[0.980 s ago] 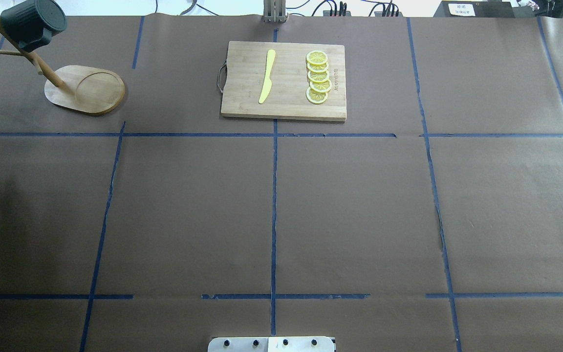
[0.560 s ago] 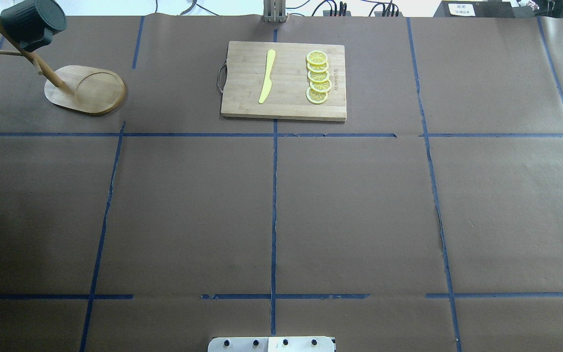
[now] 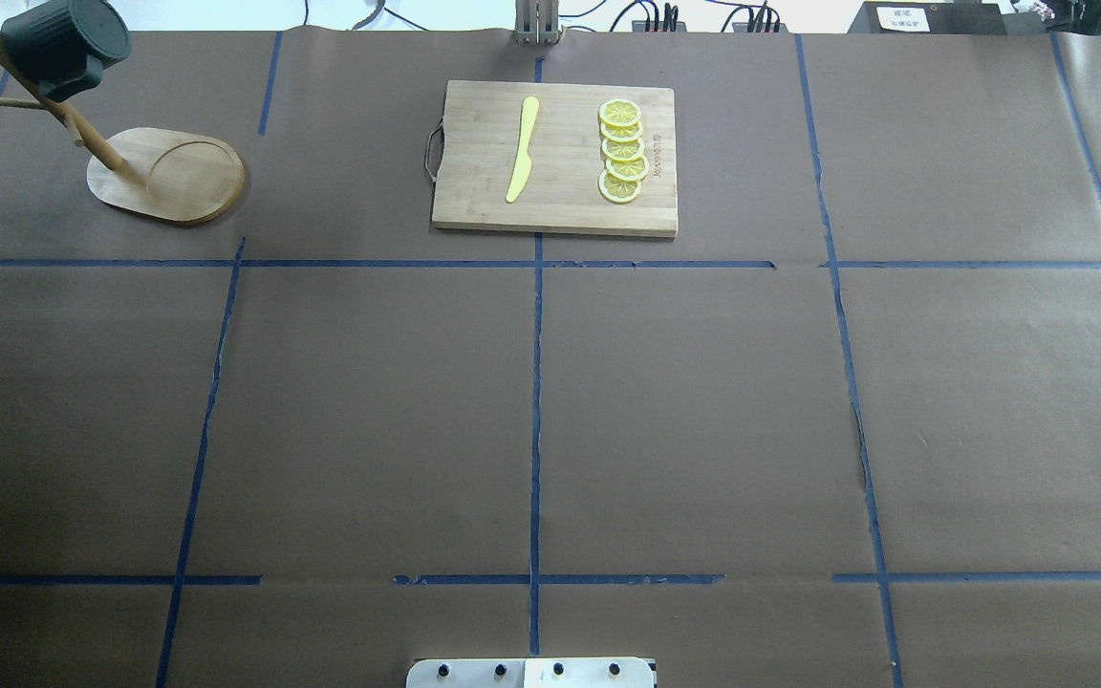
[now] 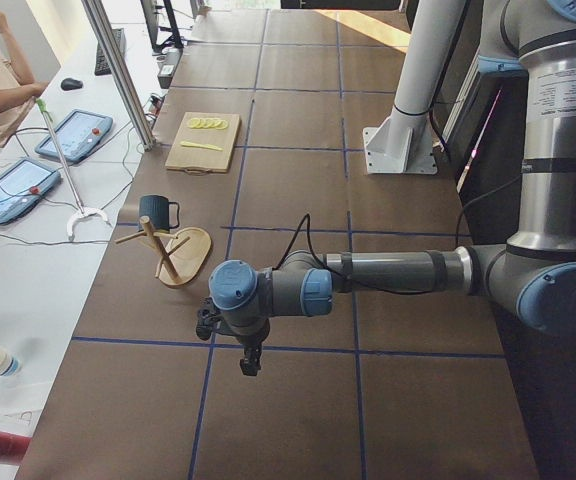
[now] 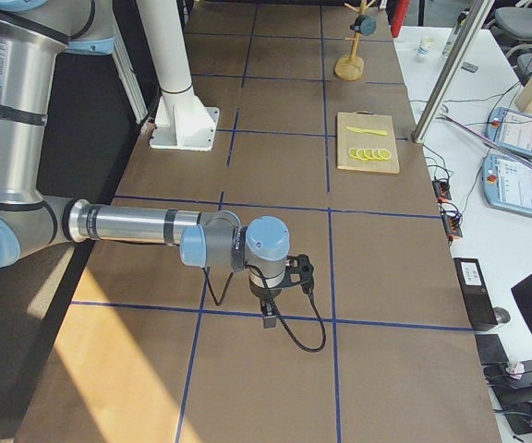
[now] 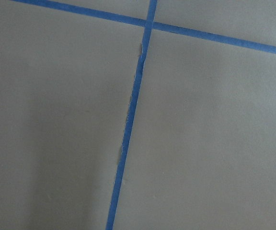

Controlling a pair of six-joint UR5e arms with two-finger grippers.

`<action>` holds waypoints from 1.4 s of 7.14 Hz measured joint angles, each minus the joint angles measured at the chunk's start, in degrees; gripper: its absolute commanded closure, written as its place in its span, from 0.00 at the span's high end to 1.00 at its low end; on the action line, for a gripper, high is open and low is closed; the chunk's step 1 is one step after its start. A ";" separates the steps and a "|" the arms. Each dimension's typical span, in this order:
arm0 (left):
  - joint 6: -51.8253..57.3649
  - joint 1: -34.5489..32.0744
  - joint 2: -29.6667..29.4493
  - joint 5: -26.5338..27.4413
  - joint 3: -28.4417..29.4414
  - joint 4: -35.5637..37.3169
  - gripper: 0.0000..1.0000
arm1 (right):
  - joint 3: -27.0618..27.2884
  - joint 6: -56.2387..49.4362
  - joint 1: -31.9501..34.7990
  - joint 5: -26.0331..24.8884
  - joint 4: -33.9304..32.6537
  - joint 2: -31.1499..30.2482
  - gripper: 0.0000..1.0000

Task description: Hang cup on storage rack

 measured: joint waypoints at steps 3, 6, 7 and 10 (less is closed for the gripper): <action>-1.65 -0.08 3.96 -0.53 -5.83 0.14 1.00 | -0.10 0.00 0.00 -0.06 0.00 -0.09 1.00; -1.46 -0.01 4.58 -0.38 -6.03 -0.09 1.00 | -0.05 0.08 0.00 0.22 0.00 -0.09 1.00; -1.43 0.02 4.92 -0.32 -6.28 -0.13 1.00 | -0.06 0.08 0.00 0.25 0.00 -0.09 1.00; -1.41 0.05 5.33 -0.32 -6.71 -0.13 1.00 | -0.12 0.15 0.00 0.30 0.00 -0.04 1.00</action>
